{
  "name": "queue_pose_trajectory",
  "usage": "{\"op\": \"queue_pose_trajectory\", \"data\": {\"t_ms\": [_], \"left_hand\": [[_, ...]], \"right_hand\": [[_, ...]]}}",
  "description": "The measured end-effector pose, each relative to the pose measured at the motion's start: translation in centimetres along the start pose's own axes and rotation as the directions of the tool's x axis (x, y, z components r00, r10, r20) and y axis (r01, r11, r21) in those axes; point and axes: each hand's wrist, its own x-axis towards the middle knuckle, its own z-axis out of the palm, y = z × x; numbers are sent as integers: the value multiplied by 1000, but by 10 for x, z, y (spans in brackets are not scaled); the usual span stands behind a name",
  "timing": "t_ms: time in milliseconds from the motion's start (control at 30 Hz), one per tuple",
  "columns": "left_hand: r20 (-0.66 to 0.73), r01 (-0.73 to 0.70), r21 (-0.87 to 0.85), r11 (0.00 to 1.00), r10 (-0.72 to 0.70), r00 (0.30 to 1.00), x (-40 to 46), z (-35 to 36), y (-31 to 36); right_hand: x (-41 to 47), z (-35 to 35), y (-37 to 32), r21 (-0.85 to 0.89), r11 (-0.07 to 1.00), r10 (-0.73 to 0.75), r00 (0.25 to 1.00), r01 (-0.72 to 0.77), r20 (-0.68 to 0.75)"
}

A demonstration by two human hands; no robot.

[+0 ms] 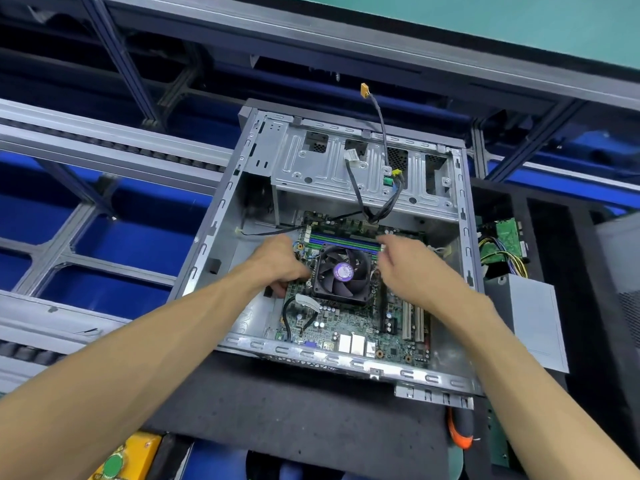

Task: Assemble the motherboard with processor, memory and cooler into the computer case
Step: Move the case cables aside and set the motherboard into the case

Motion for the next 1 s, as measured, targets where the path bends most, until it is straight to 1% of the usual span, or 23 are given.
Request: {"op": "queue_pose_trajectory", "data": {"t_ms": [33,100,167,233,367,500,600,800,1000], "left_hand": [[4,3,1,1000,-3,1000,-1,0,1],[5,13,7,1000,-13,1000,-2,0,1],[2,22,13,1000,-22,1000,-4,0,3],[-3,27,9,1000,-27,1000,-4,0,3],[0,32,-18,999,-32,999,-2,0,3],[-5,33,-29,999,-33,999,1,0,1],[-10,28,-30,999,-28,1000,1,0,1],[-10,30,-25,999,-30,999,-1,-1,1],[-31,35,-17,999,-35,999,0,-3,0]], "right_hand": [[-2,-4,3,-104,993,54,998,-49,46],[-8,-6,5,-288,955,141,967,-76,214],[-14,0,1,-381,924,182,918,-37,352],[-15,12,-2,-408,913,183,892,2,413],[-11,27,-3,-377,926,186,892,-19,412],[-7,26,-4,-367,930,134,907,24,400],[-6,25,-1,-352,936,115,917,29,383],[-10,33,-2,-411,907,84,917,92,391],[-10,31,-5,-409,903,6,949,130,315]]}}
